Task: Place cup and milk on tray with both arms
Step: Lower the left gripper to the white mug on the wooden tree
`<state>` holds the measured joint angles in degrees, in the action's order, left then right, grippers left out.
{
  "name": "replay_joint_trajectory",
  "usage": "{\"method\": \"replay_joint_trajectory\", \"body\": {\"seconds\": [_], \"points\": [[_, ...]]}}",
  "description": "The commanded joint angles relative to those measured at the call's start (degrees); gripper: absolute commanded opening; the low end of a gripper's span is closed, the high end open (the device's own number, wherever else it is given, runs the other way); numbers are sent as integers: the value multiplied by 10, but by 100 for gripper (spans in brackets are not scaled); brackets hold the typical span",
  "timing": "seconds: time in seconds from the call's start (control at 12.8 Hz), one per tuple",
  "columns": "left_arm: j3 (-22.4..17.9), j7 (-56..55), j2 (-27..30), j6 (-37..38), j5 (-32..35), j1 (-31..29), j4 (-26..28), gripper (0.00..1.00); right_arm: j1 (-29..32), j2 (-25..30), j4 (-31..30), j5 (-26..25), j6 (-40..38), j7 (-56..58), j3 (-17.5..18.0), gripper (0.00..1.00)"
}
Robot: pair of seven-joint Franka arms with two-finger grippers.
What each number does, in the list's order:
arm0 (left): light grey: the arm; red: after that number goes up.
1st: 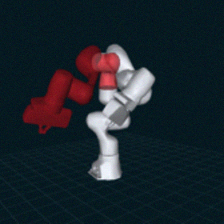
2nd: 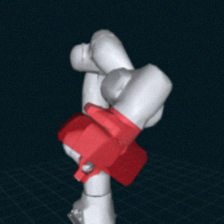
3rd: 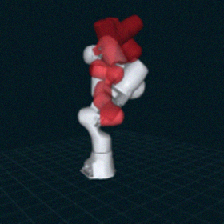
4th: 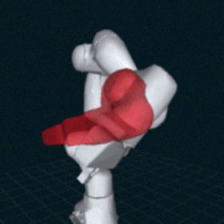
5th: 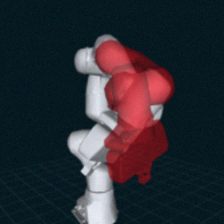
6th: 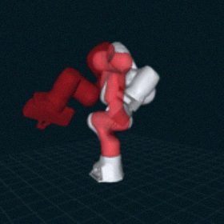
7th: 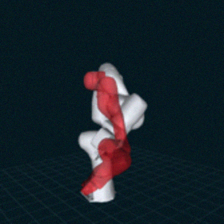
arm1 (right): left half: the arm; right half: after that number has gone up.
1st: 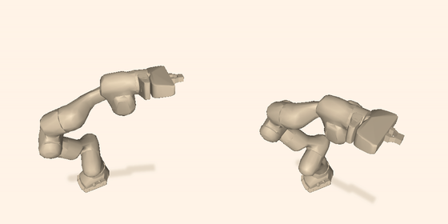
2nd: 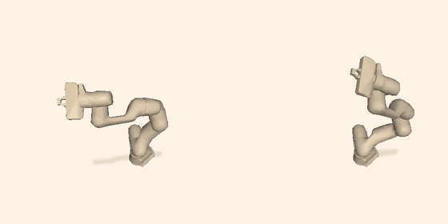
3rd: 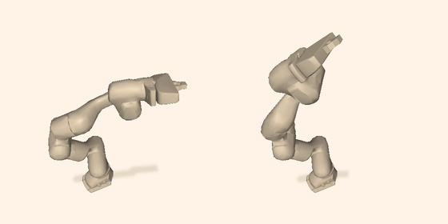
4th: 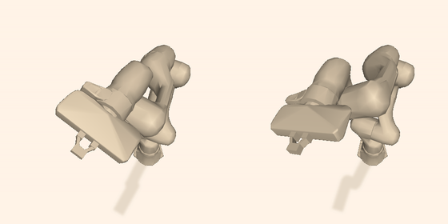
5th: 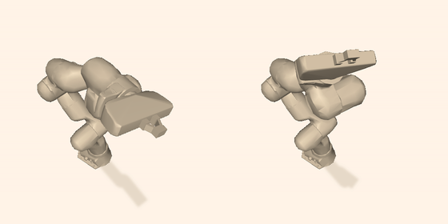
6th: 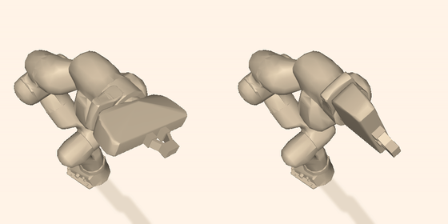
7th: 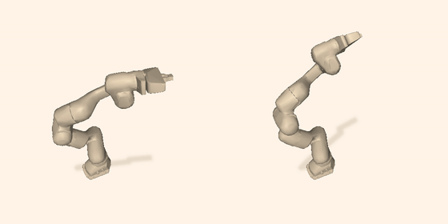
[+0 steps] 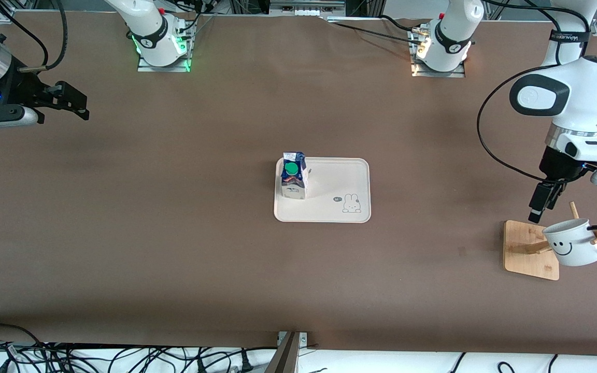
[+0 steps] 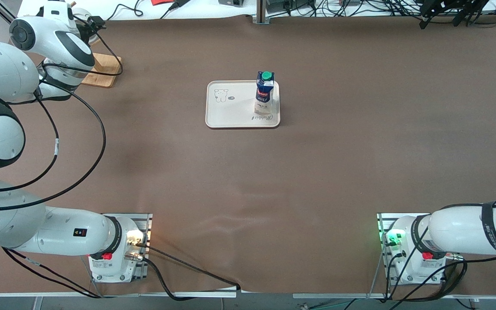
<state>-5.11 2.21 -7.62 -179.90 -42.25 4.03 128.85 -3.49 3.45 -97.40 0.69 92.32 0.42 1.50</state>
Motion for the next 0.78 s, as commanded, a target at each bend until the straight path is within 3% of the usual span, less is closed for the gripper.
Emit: {"method": "replay_joint_trajectory", "body": {"seconds": [0.0,0.7], "points": [[-2,4,-27,-33,-10,4,-32,100,12,-4,15,-9,-2,6,12,100],[-7,13,-49,-59,126,3,-45,100,12,-20,41,-11,3,6,14,100]]}}
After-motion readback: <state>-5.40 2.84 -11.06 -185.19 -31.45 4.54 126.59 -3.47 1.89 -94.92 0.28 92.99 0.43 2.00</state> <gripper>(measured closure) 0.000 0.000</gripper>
